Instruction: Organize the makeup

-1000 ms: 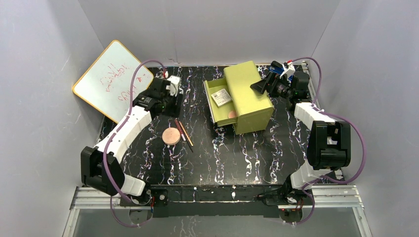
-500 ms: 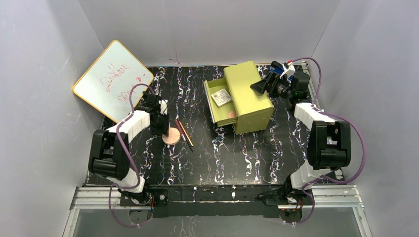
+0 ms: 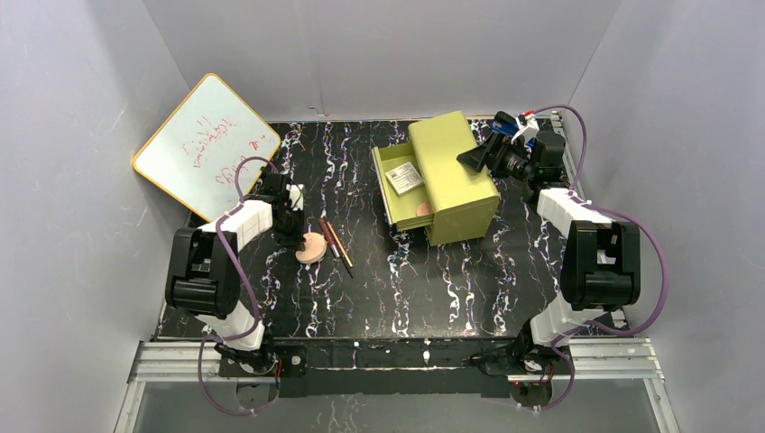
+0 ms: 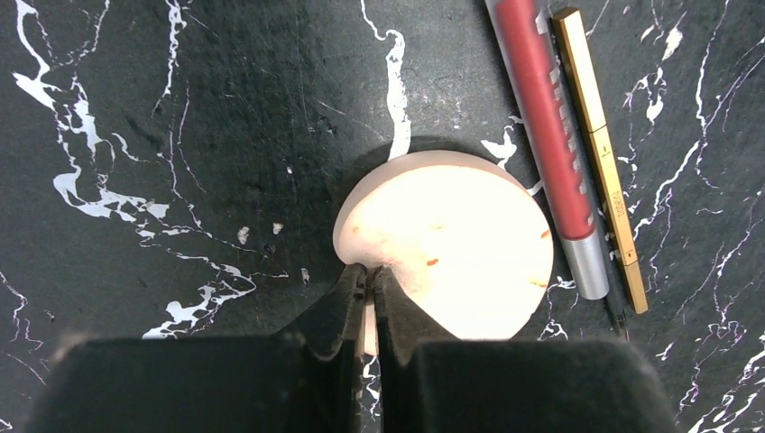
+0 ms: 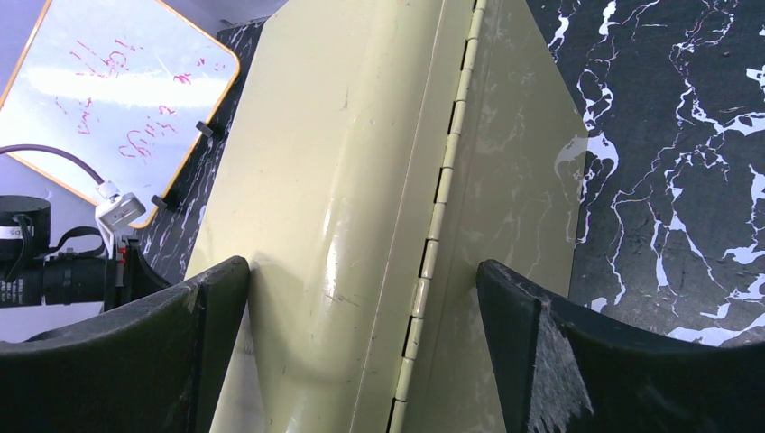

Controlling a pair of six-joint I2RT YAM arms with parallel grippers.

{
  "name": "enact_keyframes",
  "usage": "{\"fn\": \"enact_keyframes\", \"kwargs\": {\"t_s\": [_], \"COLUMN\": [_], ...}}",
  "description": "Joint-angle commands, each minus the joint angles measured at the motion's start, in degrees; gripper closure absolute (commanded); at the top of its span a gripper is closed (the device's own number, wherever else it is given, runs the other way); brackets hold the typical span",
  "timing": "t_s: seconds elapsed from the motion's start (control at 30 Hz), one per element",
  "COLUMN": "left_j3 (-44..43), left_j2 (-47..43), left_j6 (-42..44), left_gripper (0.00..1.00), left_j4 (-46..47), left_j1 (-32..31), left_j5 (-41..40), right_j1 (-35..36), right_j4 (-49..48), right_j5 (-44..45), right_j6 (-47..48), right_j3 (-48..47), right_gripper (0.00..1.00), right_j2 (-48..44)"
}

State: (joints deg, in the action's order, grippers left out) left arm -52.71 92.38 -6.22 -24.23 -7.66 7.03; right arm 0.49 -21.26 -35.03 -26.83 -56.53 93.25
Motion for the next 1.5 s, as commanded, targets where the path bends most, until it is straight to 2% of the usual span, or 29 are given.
{"fn": "enact_keyframes", "kwargs": {"t_s": [0.0, 0.27, 0.43, 0.6, 0.77, 1.0, 1.2, 1.47], "left_j3": [1.0, -4.9, -13.8, -22.7, -34.1, -50.0, -64.4, -75.2], "left_j2": [0.8, -7.9, -11.0, -10.3, -3.9, 10.8, 21.9, 29.5], "left_j6": [0.8, -2.1, -5.0, -5.8, -5.0, -0.7, 3.4, 4.1], "left_gripper": [1.00, 1.00, 1.00, 1.00, 1.00, 1.00, 1.00, 1.00], "left_j4": [0.5, -1.8, -3.5, -5.7, -8.6, -14.6, -22.3, -24.2], "left_j1": [0.6, 0.6, -0.3, -4.6, -13.1, -21.2, -25.0, -27.6], "left_j5": [0.6, 0.4, 4.0, 4.9, 2.4, -0.2, -6.0, -6.2], "right_j1": [0.0, 0.0, 0.0, 0.0, 0.0, 0.0, 0.0, 0.0], "right_j4": [12.6, 12.6, 12.8, 13.3, 14.0, 14.6, 14.7, 14.6], "right_j5": [1.4, 1.4, 1.2, 1.4, 1.6, 1.9, 2.2, 2.2], "right_j6": [5.6, 5.5, 5.3, 5.4, 5.6, 5.9, 6.0, 6.2], "right_j3": [3.9, 4.0, 3.6, 3.2, 3.1, 3.1, 3.1, 3.0], "right_gripper": [0.00, 0.00, 0.00, 0.00, 0.00, 0.00, 0.00, 0.00], "right_j2": [3.5, 3.5, 3.7, 3.3, 2.7, 1.9, 1.8, 2.4]}}
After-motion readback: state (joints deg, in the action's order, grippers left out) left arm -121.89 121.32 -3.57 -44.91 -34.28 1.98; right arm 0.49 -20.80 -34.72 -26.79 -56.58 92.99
